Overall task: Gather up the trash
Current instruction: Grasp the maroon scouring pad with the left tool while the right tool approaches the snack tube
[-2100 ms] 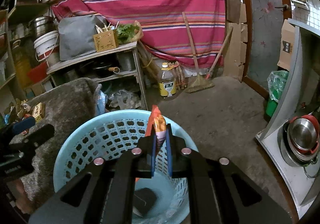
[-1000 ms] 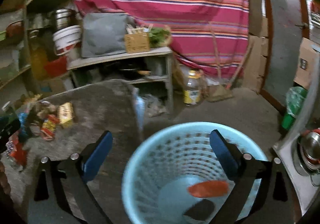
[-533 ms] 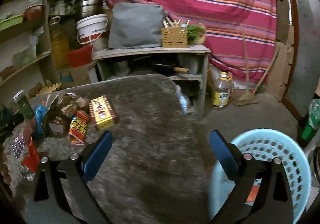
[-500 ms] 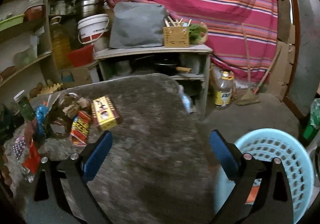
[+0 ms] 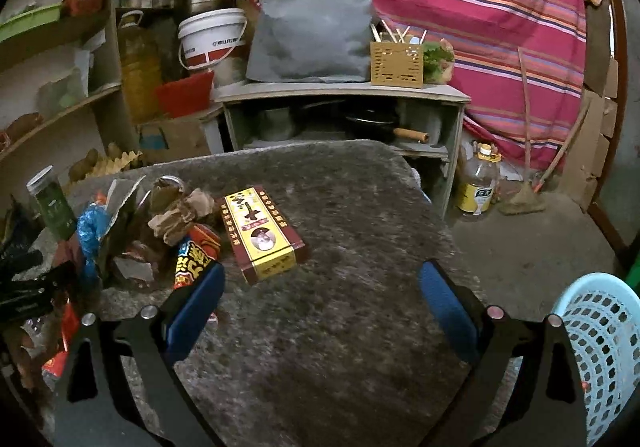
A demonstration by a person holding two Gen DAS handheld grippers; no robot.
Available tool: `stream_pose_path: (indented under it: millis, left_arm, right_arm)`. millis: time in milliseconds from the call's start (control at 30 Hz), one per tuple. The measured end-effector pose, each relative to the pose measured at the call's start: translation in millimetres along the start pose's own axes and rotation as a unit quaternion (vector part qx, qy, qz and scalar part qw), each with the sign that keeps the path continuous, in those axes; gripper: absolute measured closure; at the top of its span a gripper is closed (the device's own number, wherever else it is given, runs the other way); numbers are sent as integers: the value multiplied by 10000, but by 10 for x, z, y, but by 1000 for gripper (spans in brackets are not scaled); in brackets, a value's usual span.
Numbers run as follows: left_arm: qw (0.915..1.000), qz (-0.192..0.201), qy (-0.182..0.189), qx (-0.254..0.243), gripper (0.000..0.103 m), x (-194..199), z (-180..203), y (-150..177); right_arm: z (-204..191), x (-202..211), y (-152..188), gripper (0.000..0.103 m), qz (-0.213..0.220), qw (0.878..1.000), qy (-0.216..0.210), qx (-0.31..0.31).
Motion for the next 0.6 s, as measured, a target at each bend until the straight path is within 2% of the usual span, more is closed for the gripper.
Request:
stream_pose_path:
  millis: [267,367,433,600]
  left_arm:
    - [9991,-330,114,234,6,-226,-108,70]
    - [9994,-277,120,190,6,-216,-93,63]
    - [9993,-247,200,204,13,-217,-82,53]
    - [9992,-200,225,274,14,-171,-123,51]
  right_arm:
    - [-44,-140,28,7,-108,9999,-77,-100]
    - [-52,-163,37,7,-130,9998,-79,-111]
    - [-59,-176,46,7,-148,9998,-79,-103]
    - [-124,-195,68,7,-180,9998,-98,-18]
Point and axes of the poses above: each gripper's, at about its wrist camera, not at the fingertips, and x roughly against the way its jaws point, z to its right, y to its underside, the point moved 5 cm from there along -x, roughly the way its jaws point, and after that the axes turned 11 degrees about z, right-handed, at the moved point
